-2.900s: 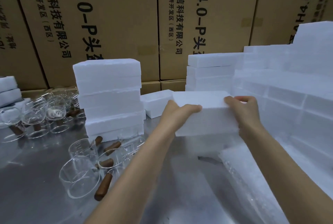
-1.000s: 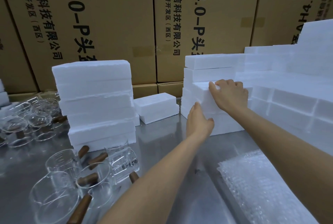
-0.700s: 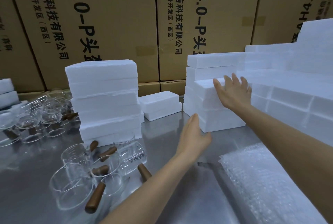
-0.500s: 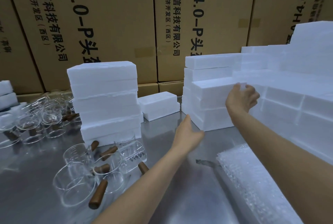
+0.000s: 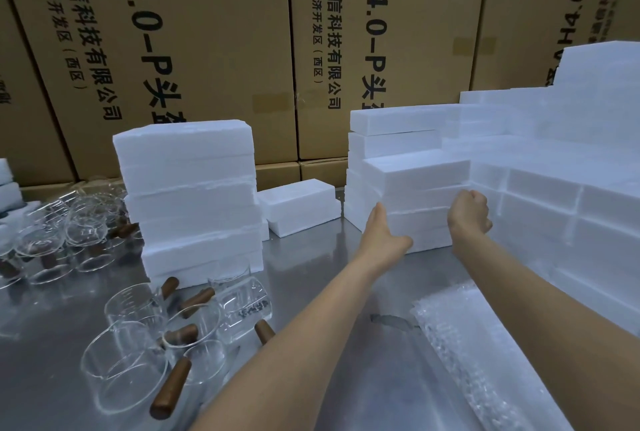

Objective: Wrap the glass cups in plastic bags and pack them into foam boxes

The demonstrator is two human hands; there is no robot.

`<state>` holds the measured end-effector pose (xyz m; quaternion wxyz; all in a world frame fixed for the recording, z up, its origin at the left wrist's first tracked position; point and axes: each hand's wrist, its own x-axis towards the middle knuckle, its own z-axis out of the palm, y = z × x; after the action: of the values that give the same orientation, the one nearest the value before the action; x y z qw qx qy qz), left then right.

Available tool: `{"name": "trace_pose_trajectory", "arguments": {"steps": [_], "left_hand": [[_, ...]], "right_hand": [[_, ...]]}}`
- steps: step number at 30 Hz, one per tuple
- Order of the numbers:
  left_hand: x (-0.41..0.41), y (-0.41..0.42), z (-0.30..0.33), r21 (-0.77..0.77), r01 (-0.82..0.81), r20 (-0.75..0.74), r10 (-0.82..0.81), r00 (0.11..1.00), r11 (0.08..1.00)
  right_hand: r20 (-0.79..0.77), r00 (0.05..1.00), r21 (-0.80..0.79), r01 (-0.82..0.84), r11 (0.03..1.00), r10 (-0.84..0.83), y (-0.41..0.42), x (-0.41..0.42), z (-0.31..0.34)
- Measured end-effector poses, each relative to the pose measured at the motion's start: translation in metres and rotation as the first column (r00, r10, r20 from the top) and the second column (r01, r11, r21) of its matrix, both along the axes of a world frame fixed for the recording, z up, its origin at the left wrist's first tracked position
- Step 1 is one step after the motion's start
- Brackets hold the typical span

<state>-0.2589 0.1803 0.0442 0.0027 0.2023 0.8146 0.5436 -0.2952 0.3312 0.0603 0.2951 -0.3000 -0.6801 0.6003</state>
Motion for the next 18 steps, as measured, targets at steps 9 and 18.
{"name": "trace_pose_trajectory", "arguments": {"steps": [9,18], "left_hand": [[0.003,0.001,0.002,0.003,-0.009,-0.017,0.009,1.0,1.0],[0.003,0.005,0.002,-0.067,0.025,-0.005,-0.025,1.0,0.997]], "right_hand": [[-0.139,0.99,0.255,0.021,0.967,0.015,-0.002,0.008,0.008],[0.112,0.985,0.914,-0.154,0.376,0.133,-0.011,0.013,0.021]]}}
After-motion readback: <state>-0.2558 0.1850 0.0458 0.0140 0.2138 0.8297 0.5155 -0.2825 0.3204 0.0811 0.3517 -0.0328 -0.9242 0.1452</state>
